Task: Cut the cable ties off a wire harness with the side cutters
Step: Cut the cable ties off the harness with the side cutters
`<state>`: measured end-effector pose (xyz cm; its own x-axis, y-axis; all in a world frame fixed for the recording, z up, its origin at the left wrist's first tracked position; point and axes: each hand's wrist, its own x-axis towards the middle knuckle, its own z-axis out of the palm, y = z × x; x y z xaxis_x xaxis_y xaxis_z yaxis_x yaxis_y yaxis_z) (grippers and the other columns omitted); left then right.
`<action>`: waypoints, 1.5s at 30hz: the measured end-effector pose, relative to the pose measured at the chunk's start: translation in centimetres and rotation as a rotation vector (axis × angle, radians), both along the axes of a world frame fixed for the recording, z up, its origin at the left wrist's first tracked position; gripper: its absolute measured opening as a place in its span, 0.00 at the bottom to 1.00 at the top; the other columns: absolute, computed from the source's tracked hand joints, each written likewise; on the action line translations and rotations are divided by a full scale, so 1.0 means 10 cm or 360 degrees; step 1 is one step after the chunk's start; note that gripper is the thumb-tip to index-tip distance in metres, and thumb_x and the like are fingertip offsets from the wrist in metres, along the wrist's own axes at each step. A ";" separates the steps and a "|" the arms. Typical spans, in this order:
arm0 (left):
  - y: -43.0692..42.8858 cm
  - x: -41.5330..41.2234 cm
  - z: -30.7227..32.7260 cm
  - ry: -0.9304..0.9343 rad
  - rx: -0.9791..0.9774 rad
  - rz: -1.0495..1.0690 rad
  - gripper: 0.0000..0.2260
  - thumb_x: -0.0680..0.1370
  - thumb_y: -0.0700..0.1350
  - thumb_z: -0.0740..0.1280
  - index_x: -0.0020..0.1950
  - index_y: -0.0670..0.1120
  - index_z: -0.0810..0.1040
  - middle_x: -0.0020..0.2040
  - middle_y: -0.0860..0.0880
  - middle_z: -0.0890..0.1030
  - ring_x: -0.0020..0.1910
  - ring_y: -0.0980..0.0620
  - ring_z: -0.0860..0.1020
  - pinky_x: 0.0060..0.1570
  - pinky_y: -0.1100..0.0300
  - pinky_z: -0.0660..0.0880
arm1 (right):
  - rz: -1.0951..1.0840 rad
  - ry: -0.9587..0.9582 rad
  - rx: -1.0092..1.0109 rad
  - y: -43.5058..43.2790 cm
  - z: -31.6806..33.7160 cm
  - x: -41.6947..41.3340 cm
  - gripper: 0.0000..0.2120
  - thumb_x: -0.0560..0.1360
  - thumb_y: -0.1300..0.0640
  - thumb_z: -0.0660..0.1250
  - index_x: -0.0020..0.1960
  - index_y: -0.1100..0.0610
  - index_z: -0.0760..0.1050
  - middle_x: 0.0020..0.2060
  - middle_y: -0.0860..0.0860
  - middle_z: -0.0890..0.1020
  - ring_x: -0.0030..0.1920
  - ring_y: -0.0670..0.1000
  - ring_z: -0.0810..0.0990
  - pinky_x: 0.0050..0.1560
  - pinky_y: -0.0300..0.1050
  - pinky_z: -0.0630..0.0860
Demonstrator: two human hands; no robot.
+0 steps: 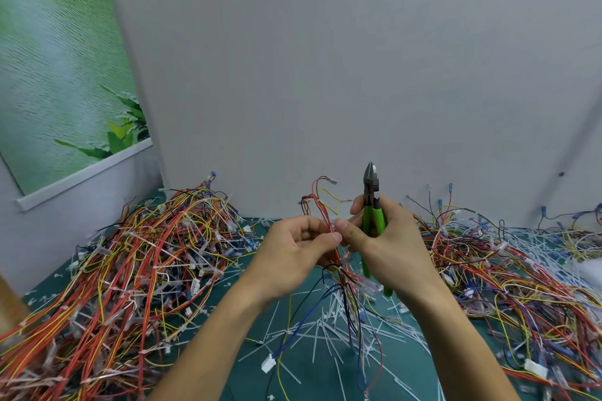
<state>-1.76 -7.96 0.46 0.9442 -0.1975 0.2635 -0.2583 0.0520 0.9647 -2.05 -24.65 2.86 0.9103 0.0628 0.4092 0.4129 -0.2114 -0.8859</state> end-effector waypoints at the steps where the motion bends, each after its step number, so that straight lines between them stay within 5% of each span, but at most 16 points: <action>1: 0.00 0.00 0.00 -0.0025 0.0012 0.0006 0.02 0.79 0.35 0.69 0.47 0.39 0.81 0.37 0.49 0.84 0.35 0.55 0.82 0.39 0.64 0.79 | 0.0006 -0.0008 0.0006 0.00 0.00 0.00 0.12 0.76 0.63 0.75 0.47 0.51 0.74 0.33 0.51 0.85 0.32 0.45 0.83 0.35 0.37 0.78; 7: -0.03 -0.02 0.00 -0.0111 -0.0005 -0.0029 0.10 0.76 0.45 0.69 0.51 0.39 0.80 0.42 0.50 0.85 0.42 0.54 0.82 0.48 0.54 0.82 | 0.0027 0.0022 0.0128 0.00 0.01 0.00 0.11 0.75 0.64 0.76 0.46 0.55 0.74 0.34 0.57 0.83 0.33 0.47 0.84 0.35 0.36 0.78; 13: -0.05 -0.04 -0.01 -0.0186 0.0020 -0.0056 0.04 0.78 0.45 0.66 0.47 0.52 0.81 0.41 0.54 0.83 0.41 0.53 0.80 0.49 0.53 0.81 | 0.0034 0.0007 0.0149 -0.04 0.00 0.01 0.11 0.75 0.64 0.76 0.46 0.56 0.74 0.30 0.48 0.81 0.31 0.43 0.82 0.35 0.33 0.76; 22: 0.01 -0.01 -0.03 -0.0221 -0.0009 -0.0015 0.06 0.80 0.43 0.69 0.55 0.43 0.80 0.46 0.51 0.83 0.46 0.54 0.81 0.50 0.58 0.80 | -0.0034 0.0082 0.0218 -0.08 -0.03 0.08 0.09 0.76 0.61 0.76 0.47 0.58 0.75 0.32 0.52 0.83 0.34 0.48 0.84 0.36 0.39 0.80; 24: 0.03 -0.01 -0.01 -0.0228 -0.0055 0.0014 0.08 0.79 0.44 0.70 0.55 0.42 0.80 0.46 0.51 0.83 0.46 0.53 0.82 0.50 0.58 0.80 | 0.0051 0.0275 0.0571 -0.10 -0.03 0.13 0.08 0.77 0.63 0.73 0.47 0.58 0.74 0.34 0.53 0.84 0.35 0.51 0.83 0.39 0.45 0.81; 29: 0.08 0.02 0.04 -0.0226 -0.0311 0.0183 0.11 0.75 0.46 0.72 0.54 0.43 0.81 0.43 0.48 0.82 0.41 0.51 0.79 0.39 0.61 0.79 | 0.0348 0.0852 0.2202 -0.34 0.05 0.26 0.08 0.80 0.61 0.62 0.42 0.56 0.67 0.32 0.52 0.73 0.31 0.50 0.76 0.50 0.59 0.79; 31: 0.09 0.04 0.05 -0.0213 -0.0362 0.0229 0.11 0.74 0.46 0.71 0.54 0.44 0.82 0.42 0.47 0.82 0.39 0.47 0.77 0.35 0.61 0.77 | 0.0439 0.0924 0.2365 -0.42 0.06 0.25 0.08 0.80 0.56 0.61 0.43 0.54 0.64 0.32 0.53 0.72 0.33 0.52 0.77 0.59 0.74 0.74; 34: 0.10 0.06 0.05 -0.0214 -0.0363 0.0266 0.12 0.74 0.46 0.71 0.55 0.44 0.83 0.41 0.47 0.82 0.36 0.48 0.75 0.32 0.62 0.75 | 0.0685 0.1020 0.2014 -0.39 0.07 0.18 0.12 0.77 0.50 0.65 0.41 0.55 0.66 0.37 0.56 0.73 0.44 0.57 0.78 0.56 0.84 0.70; 37: 0.10 0.07 0.03 -0.0218 -0.0343 0.0362 0.13 0.75 0.46 0.71 0.58 0.44 0.83 0.42 0.48 0.82 0.35 0.51 0.75 0.31 0.63 0.73 | 0.0951 0.1178 0.1564 -0.29 0.12 0.12 0.15 0.73 0.51 0.70 0.50 0.55 0.65 0.41 0.55 0.70 0.43 0.56 0.75 0.48 0.64 0.79; 40: 0.13 0.09 0.02 -0.0228 -0.0307 0.0483 0.11 0.79 0.41 0.69 0.61 0.43 0.83 0.44 0.47 0.82 0.34 0.57 0.75 0.30 0.65 0.73 | 0.1114 0.1213 0.1029 -0.25 0.18 0.04 0.19 0.74 0.49 0.67 0.58 0.56 0.67 0.43 0.53 0.70 0.37 0.52 0.70 0.33 0.45 0.69; 45: 0.15 0.10 0.05 -0.0285 -0.0330 0.0674 0.10 0.79 0.41 0.69 0.61 0.45 0.82 0.46 0.53 0.86 0.38 0.61 0.80 0.36 0.69 0.75 | 0.1335 0.1288 0.0657 -0.29 0.21 -0.05 0.20 0.72 0.49 0.67 0.59 0.60 0.77 0.46 0.56 0.74 0.35 0.51 0.68 0.26 0.39 0.66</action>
<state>-0.72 -6.47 0.96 0.8665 0.2670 0.4218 -0.4588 0.0928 0.8837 -2.56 -27.55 4.98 0.6510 0.7487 -0.1250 -0.4120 0.2102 -0.8866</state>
